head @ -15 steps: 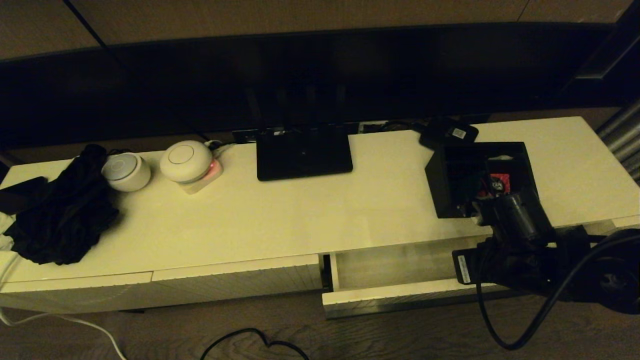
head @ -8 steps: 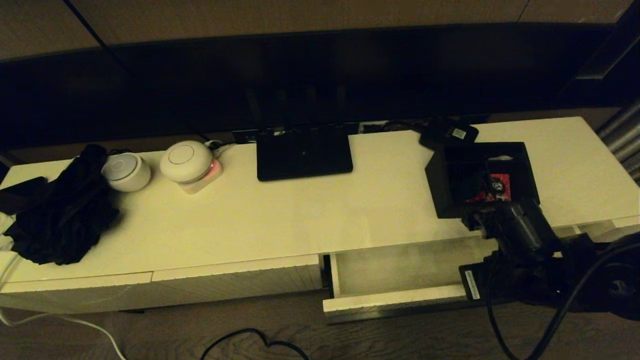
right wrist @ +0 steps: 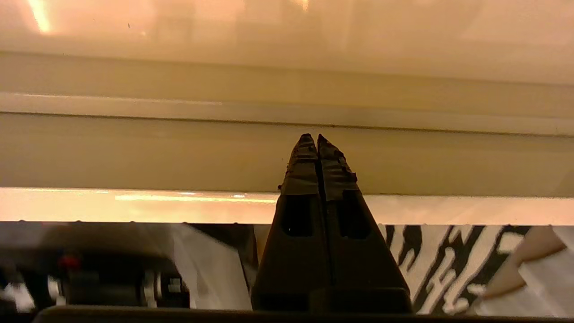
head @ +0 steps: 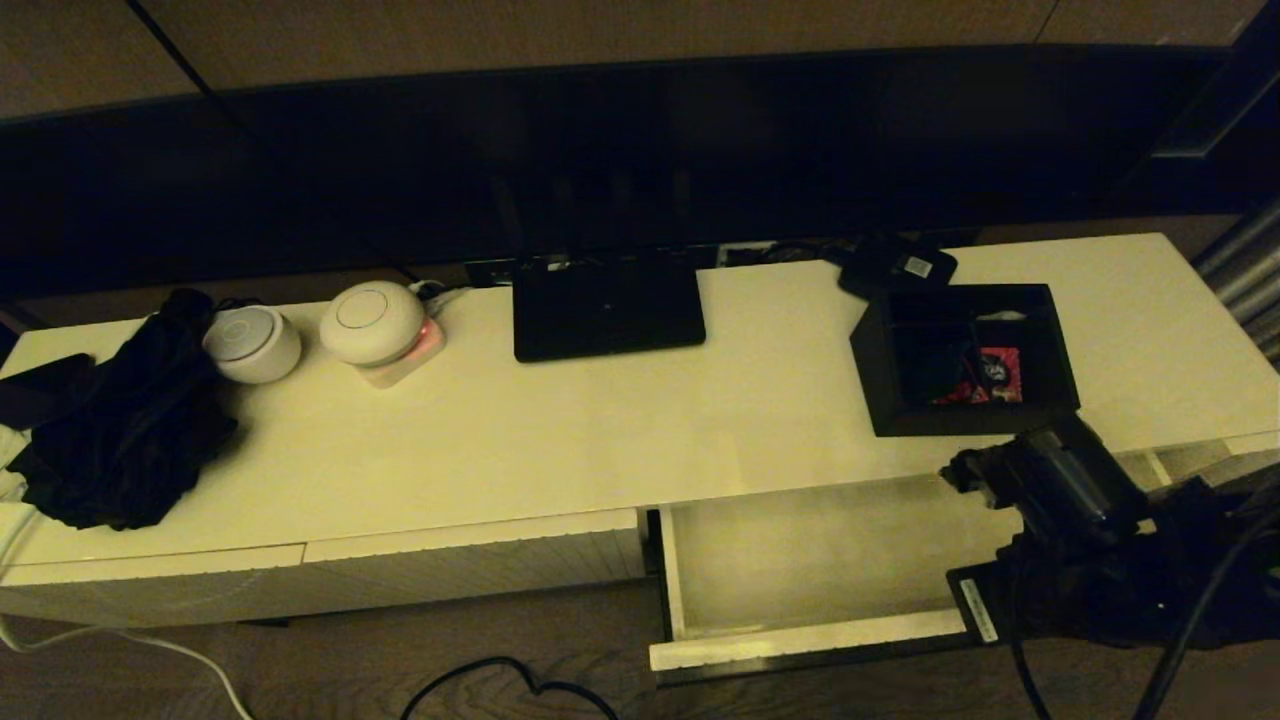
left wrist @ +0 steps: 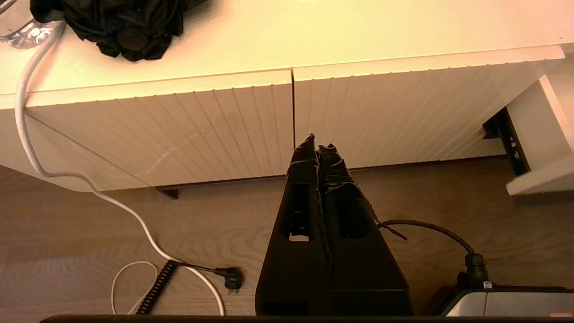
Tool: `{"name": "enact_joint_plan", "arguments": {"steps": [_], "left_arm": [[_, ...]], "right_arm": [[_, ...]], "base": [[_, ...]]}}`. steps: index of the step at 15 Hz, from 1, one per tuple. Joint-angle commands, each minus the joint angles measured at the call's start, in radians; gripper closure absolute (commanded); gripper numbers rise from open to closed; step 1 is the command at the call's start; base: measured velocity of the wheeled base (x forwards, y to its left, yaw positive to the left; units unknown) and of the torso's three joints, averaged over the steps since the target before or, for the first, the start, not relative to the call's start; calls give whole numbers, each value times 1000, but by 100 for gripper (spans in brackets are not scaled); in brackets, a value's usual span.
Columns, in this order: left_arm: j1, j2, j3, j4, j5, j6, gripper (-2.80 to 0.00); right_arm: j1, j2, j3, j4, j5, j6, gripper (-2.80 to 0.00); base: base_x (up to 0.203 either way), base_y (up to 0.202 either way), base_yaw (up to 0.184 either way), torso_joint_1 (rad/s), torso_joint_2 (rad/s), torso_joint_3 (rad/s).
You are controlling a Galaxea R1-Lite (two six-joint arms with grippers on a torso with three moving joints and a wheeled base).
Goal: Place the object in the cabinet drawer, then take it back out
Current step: Open the drawer
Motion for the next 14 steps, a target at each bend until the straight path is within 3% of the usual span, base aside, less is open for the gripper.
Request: {"name": "enact_joint_plan", "arguments": {"steps": [1,8,14], "left_arm": [[0,0,3,0,-1,0,0],[0,0,3,0,1,0,0],[0,0,3,0,1,0,0]], "right_arm": [[3,-19,23,6,14,18,0],[16,-27,153,-5,95,28,0],[16,-54,207,-8,119,25,0]], "base": [[0,0,0,0,0,0],[0,0,0,0,0,0],[0,0,0,0,0,0]]}}
